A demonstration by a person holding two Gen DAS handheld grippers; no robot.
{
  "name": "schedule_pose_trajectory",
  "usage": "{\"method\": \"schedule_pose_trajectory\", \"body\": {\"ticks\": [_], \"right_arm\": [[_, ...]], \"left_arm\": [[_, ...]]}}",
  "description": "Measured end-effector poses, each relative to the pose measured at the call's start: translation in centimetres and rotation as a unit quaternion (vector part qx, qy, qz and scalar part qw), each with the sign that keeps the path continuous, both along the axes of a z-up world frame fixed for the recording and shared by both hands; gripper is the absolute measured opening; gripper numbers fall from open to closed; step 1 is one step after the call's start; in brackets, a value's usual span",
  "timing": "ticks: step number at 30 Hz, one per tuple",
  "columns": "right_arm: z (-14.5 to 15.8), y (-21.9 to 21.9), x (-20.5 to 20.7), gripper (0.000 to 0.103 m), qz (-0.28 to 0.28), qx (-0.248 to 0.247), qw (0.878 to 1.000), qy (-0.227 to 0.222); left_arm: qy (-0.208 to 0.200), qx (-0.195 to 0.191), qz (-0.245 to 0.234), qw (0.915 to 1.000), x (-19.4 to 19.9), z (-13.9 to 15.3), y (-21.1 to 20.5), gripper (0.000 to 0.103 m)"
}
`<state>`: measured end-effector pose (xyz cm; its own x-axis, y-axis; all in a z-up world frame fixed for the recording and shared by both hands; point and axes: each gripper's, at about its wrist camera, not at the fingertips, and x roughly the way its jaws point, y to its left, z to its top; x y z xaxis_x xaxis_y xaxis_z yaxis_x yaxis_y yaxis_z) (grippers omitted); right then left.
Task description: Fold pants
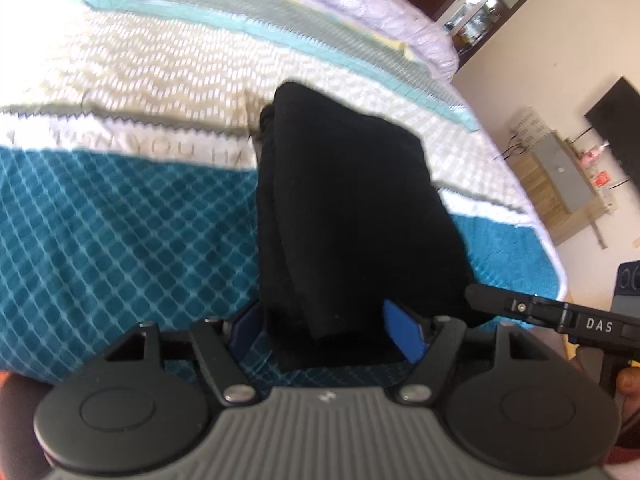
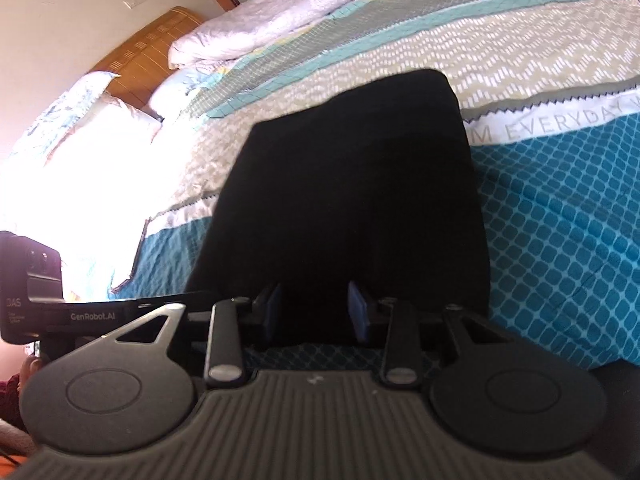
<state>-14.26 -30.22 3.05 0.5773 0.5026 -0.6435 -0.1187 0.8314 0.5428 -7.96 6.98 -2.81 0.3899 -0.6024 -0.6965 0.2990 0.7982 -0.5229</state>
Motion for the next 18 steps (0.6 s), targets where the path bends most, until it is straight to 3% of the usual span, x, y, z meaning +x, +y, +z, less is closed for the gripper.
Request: {"method": "schedule_pose_trajectory", "body": {"ticks": [4, 10, 18], "right_arm": [[1.5, -1.8, -0.3, 0.047, -0.021, 0.03, 0.999, -0.029], [1.8, -4.6, -0.2, 0.053, -0.083, 0.047, 0.995, -0.041], [-0.2, -5.9, -0.2, 0.055, -0.114, 0.052, 0.992, -0.008]], "left_arm": [[-0.017, -0.047, 0.017, 0.9986, 0.1, 1.5, 2.1, 0.083], [0.012, -0.1, 0.051, 0.9937, 1.6, 1.2, 4.1, 0.086], [0.047, -0.109, 0.059, 0.9912, 3.1, -0.1, 4.0, 0.086]]}}
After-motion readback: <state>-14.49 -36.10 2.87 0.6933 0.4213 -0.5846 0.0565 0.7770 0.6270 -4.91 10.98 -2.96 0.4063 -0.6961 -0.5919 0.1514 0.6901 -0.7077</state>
